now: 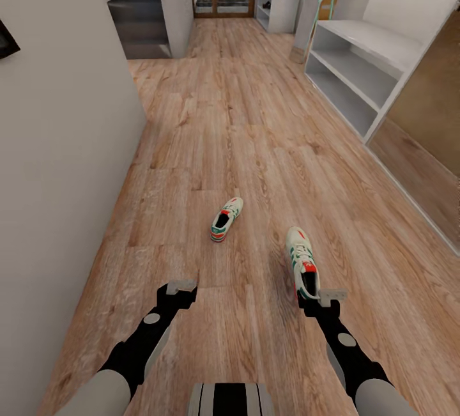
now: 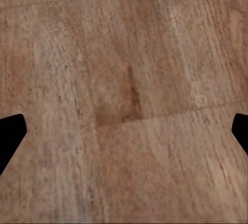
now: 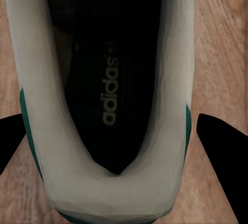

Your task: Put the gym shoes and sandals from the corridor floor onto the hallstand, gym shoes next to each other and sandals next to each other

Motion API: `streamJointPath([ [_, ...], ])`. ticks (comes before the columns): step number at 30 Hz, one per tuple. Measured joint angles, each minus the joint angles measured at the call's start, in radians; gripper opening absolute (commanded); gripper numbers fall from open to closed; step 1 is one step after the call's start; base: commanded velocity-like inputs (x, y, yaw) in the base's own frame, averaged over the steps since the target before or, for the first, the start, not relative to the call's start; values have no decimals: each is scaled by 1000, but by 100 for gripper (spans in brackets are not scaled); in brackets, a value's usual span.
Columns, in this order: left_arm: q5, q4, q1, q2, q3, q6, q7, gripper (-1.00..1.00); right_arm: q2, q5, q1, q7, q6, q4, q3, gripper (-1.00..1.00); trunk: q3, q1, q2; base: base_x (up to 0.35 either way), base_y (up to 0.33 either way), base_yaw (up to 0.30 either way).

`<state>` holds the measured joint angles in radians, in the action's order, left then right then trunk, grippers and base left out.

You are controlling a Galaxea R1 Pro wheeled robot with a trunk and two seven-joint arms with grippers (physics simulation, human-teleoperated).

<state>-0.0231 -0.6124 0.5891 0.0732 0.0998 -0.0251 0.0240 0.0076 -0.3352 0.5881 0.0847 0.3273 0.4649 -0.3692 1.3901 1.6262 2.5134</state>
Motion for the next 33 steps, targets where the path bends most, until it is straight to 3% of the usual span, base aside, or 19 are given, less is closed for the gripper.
streamJointPath([
  [6,0,33,-28,-8,-13,-49,3,100,-4,0,-1,0,1,1,-1,-100,-29,-3,-1,0,0,-44],
  [18,-3,71,-34,-41,-46,-65,5,100,-38,-1,-1,1,1,0,-2,-100,-92,-8,-4,0,0,-65],
  [25,-1,102,-35,-54,-50,-67,11,100,-43,-2,-11,2,2,-2,-2,-100,-130,-11,-6,0,0,-59],
  [33,1,162,-36,-60,-53,-129,19,100,-43,0,-48,1,8,0,-2,-100,-173,-15,-8,0,0,-13],
])
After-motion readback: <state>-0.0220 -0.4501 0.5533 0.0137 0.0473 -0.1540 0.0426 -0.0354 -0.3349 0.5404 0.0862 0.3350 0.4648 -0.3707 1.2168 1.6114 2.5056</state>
